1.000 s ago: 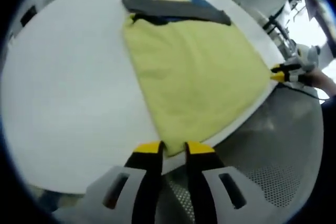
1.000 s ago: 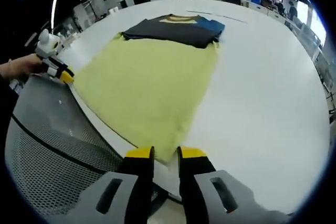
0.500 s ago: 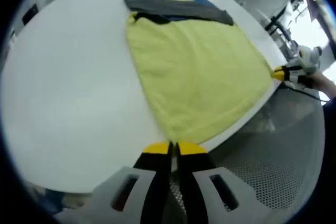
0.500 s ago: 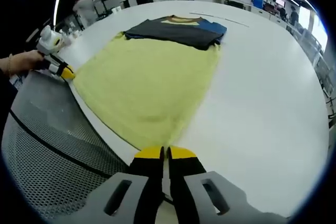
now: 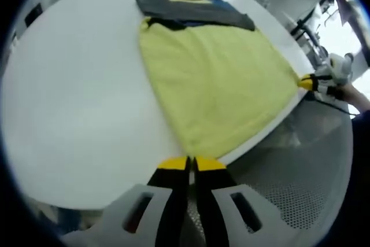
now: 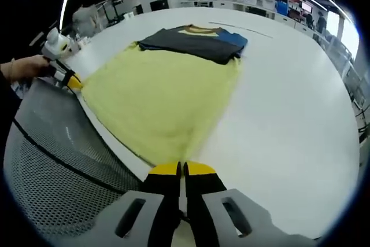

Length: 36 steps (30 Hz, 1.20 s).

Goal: Fold the garment on the visible template until the final outline fits inside the template.

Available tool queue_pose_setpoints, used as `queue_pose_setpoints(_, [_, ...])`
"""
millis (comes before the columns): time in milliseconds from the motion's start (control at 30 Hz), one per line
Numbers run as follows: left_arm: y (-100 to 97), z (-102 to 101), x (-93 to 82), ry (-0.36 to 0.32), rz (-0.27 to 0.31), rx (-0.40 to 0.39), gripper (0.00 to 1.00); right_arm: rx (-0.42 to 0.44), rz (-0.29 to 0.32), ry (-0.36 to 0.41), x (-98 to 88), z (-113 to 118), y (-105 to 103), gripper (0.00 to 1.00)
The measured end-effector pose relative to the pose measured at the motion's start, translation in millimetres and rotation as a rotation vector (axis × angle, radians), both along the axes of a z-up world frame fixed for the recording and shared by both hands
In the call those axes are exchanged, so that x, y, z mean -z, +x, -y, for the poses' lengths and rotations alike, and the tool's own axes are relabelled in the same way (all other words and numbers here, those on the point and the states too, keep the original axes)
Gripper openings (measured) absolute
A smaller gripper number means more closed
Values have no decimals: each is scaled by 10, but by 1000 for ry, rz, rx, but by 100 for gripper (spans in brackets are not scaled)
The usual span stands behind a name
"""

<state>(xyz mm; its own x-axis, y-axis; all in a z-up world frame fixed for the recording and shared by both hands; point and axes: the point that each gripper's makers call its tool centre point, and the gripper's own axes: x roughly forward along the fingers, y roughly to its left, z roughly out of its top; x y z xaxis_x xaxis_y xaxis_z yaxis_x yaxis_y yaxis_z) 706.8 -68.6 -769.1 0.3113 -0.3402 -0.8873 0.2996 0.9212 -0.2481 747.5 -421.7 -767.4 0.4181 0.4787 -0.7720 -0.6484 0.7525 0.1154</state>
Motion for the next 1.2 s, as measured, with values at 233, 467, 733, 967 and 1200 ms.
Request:
queue_pose_setpoints(233, [-68,51,-149,-33,12,-16,0,-14,34,20,-220,-14,-24,3])
queue_pose_setpoints(467, [-104,66,-274,-53,29,-25,0,-19,44,40,-338,-19,-41,3])
queue_pose_setpoints(733, [-145,26,-391,-64,42,-36,0,-5,47,62,-425,17,-113,3])
queue_pose_setpoints(967, [-219,53,-524,-98,52,-50,0,8,49,91,-517,43,-187,3])
queue_pose_setpoints(1200, [-277,37,-602,-102,52,-48,0,-7,36,104,-591,25,-283,3])
